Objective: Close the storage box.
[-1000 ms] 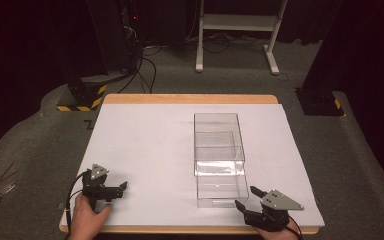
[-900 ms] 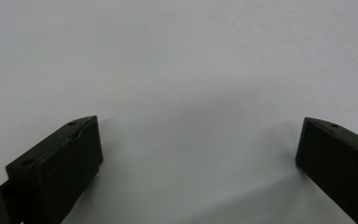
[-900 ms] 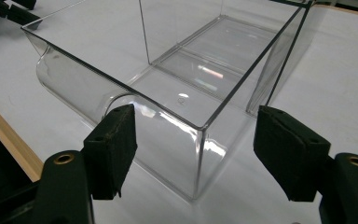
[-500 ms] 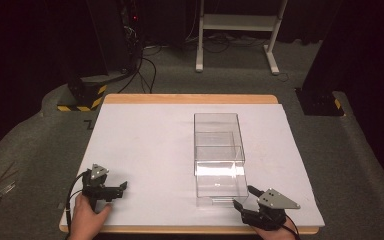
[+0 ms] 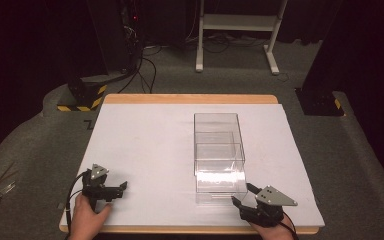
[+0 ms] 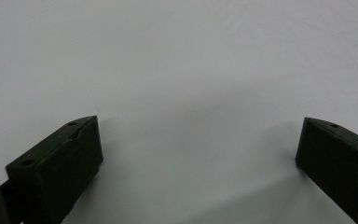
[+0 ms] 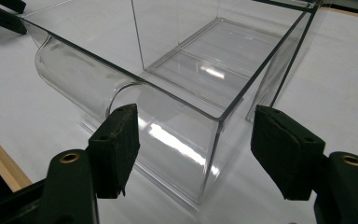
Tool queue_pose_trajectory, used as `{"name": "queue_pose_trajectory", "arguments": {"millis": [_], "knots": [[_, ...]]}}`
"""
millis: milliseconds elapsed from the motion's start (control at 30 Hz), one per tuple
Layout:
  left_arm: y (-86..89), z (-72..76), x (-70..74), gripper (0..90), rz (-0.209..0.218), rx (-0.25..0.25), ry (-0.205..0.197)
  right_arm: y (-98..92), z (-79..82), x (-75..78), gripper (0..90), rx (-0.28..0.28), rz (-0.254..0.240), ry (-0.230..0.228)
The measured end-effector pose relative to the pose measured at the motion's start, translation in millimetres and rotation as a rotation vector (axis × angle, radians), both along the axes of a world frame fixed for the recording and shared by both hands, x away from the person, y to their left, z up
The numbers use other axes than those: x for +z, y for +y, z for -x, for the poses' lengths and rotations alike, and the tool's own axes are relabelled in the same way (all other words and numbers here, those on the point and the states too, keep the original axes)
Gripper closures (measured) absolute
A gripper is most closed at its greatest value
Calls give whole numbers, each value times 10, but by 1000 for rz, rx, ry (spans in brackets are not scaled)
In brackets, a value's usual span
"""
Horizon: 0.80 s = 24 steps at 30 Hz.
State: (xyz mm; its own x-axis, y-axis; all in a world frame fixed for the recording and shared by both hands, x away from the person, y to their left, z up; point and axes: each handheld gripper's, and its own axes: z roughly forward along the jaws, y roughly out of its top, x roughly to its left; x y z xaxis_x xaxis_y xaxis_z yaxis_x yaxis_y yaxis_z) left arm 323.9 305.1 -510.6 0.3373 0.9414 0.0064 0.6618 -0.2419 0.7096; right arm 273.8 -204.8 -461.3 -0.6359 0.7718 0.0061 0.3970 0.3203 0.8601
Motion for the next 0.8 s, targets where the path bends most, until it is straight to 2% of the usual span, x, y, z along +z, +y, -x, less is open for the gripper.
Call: {"name": "queue_pose_trajectory", "arguments": {"millis": [367,800], "knots": [[0,0,0,6,0,0,0,25,-95,-16,334,-20,5,-20],[0,-1,-1,6,2,0,0,18,-229,-56,307,-46,9,-17]]}}
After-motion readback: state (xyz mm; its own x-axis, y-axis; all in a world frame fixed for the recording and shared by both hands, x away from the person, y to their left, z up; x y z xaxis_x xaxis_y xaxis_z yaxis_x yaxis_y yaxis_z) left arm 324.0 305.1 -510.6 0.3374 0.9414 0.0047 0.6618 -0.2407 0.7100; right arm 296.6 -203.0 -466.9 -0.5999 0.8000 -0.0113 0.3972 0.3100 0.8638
